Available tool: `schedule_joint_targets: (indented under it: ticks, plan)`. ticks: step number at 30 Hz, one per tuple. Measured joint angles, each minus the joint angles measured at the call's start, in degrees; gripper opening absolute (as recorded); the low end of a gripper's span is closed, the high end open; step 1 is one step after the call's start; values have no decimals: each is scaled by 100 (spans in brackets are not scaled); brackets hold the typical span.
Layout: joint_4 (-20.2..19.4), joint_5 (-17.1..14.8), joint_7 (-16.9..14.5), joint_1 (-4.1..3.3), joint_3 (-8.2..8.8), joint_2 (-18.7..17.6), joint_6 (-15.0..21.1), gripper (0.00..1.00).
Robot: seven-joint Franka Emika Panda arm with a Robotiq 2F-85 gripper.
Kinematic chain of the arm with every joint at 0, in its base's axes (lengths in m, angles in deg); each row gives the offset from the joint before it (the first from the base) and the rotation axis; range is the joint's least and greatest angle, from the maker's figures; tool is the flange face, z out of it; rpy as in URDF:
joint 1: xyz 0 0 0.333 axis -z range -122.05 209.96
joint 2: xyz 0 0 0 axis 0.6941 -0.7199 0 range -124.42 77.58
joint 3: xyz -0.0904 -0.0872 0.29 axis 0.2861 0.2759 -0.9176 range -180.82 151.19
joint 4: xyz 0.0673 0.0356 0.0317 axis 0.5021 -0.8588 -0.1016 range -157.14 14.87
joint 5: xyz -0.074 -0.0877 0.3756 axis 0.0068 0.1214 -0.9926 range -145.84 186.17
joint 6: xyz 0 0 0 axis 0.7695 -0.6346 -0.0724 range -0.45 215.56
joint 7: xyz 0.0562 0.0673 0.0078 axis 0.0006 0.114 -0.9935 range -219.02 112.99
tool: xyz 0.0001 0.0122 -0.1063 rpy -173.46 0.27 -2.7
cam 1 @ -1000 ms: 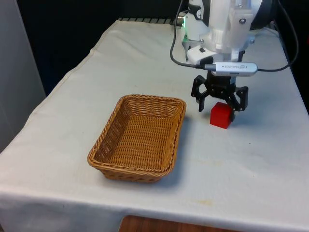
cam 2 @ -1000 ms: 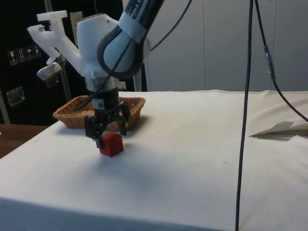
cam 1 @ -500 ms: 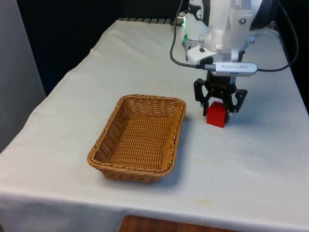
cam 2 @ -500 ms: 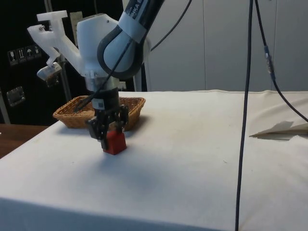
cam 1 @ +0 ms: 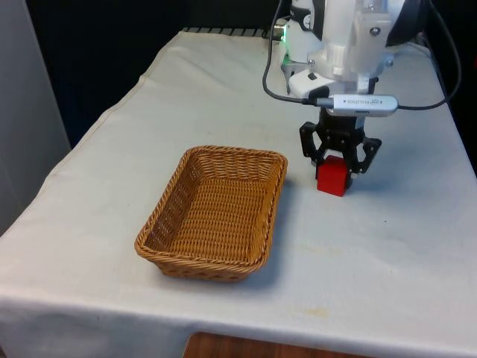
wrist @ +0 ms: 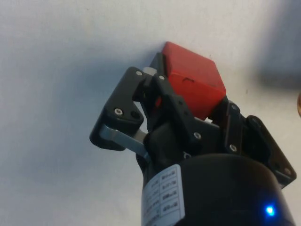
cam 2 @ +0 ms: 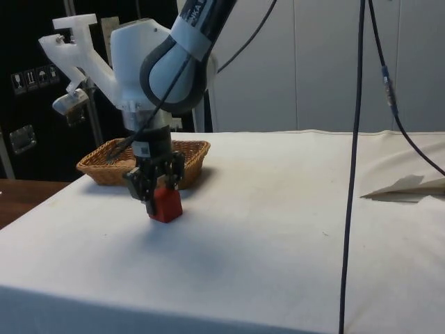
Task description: Pick up the cube and place it into the basket.
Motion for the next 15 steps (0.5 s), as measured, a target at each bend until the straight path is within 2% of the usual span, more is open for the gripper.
schedule_joint_targets:
  ticks: [15]
  plan:
    - [0,52,0,-6,11,430,-476,1]
